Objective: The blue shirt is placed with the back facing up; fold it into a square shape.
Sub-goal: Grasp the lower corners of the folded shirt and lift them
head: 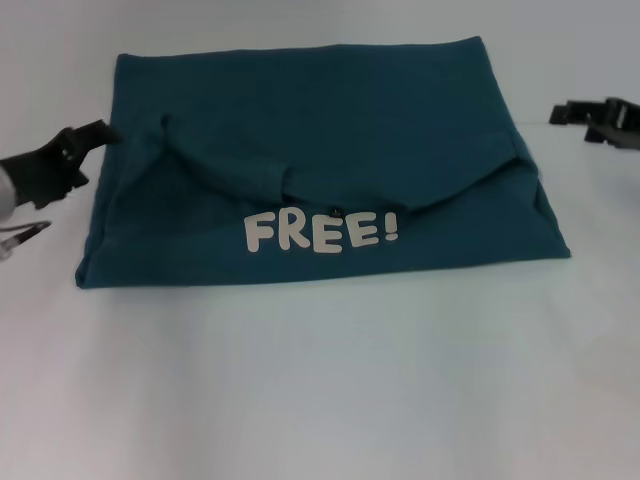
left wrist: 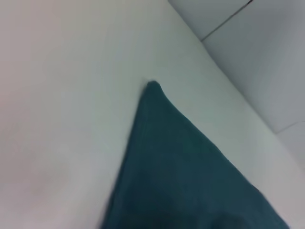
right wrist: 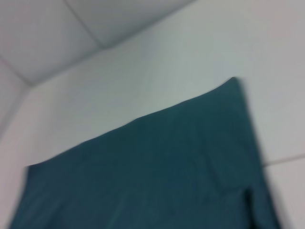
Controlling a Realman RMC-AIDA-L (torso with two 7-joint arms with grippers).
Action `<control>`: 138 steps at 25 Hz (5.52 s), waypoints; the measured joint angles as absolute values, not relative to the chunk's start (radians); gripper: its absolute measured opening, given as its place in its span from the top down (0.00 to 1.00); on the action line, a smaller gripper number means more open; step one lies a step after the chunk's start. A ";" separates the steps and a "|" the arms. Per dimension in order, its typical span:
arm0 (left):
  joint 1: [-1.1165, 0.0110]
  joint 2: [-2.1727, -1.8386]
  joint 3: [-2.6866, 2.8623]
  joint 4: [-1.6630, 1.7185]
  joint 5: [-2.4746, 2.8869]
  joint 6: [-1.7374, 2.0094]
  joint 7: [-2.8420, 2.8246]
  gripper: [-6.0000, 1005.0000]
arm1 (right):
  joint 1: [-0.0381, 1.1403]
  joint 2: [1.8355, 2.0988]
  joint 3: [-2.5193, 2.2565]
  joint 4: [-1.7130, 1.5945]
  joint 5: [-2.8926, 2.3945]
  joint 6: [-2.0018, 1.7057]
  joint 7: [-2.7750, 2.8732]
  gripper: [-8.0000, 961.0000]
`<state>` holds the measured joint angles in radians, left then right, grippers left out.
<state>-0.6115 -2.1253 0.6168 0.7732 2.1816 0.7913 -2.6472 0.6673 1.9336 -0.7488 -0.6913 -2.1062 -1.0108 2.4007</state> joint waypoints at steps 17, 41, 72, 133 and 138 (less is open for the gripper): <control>-0.444 -2.124 0.525 0.785 2.052 1.100 -2.307 0.17 | 0.463 1.928 -0.669 -0.687 -1.963 -1.396 2.182 0.25; -0.468 -2.113 0.522 0.659 2.074 0.996 -2.185 0.17 | 0.462 1.937 -0.649 -0.661 -1.961 -1.391 2.138 0.28; -0.503 -2.100 0.514 0.642 2.118 1.057 -2.192 0.75 | 0.459 1.928 -0.626 -0.649 -1.972 -1.393 2.133 0.32; -0.587 -2.069 0.446 0.621 2.125 1.118 -2.345 0.96 | 0.759 1.985 -0.750 -0.485 -2.400 -0.889 2.304 0.40; -0.587 -2.069 0.446 0.620 2.124 1.116 -2.344 0.96 | 0.761 1.985 -0.750 -0.487 -2.398 -0.899 2.304 0.41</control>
